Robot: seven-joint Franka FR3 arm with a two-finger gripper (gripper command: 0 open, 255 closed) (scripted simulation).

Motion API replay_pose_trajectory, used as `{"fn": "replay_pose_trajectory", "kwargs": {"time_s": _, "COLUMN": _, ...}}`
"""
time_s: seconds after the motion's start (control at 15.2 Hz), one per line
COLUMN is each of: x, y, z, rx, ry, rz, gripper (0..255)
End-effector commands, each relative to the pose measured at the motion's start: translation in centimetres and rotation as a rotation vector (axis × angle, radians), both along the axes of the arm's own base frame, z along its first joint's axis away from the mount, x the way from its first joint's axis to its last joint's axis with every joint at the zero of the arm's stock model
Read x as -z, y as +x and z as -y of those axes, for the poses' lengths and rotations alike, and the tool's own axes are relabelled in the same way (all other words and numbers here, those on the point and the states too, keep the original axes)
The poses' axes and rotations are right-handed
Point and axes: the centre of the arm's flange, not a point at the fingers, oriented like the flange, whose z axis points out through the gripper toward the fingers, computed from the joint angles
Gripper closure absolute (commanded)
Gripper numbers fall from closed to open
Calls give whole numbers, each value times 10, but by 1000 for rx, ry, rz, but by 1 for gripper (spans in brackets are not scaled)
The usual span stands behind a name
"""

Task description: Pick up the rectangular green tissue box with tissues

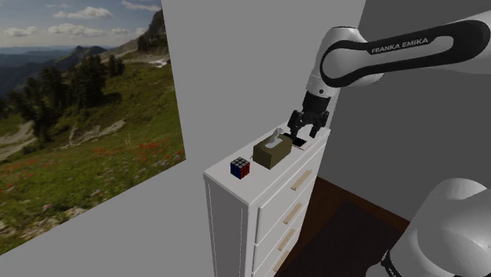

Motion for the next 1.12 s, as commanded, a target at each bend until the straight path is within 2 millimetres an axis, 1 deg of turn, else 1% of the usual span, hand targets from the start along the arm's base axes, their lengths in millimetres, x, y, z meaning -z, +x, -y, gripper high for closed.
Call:
{"fn": "replay_pose_trajectory", "kwargs": {"time_s": 0.0, "x": 12, "y": 21, "z": 9, "rx": 31, "ry": 32, "rz": 35, "gripper": 0}}
{"fn": "replay_pose_trajectory", "kwargs": {"time_s": 0.59, "x": 55, "y": 108, "z": 46, "rx": 157, "ry": 178, "rz": 178, "gripper": 0}}
{"fn": "replay_pose_trajectory", "kwargs": {"time_s": 0.66, "x": 57, "y": 112, "z": 48, "rx": 162, "ry": 185, "rz": 185, "gripper": 0}}
{"fn": "replay_pose_trajectory", "kwargs": {"time_s": 1.06, "x": 89, "y": 112, "z": 48, "rx": 162, "ry": 185, "rz": 185, "gripper": 0}}
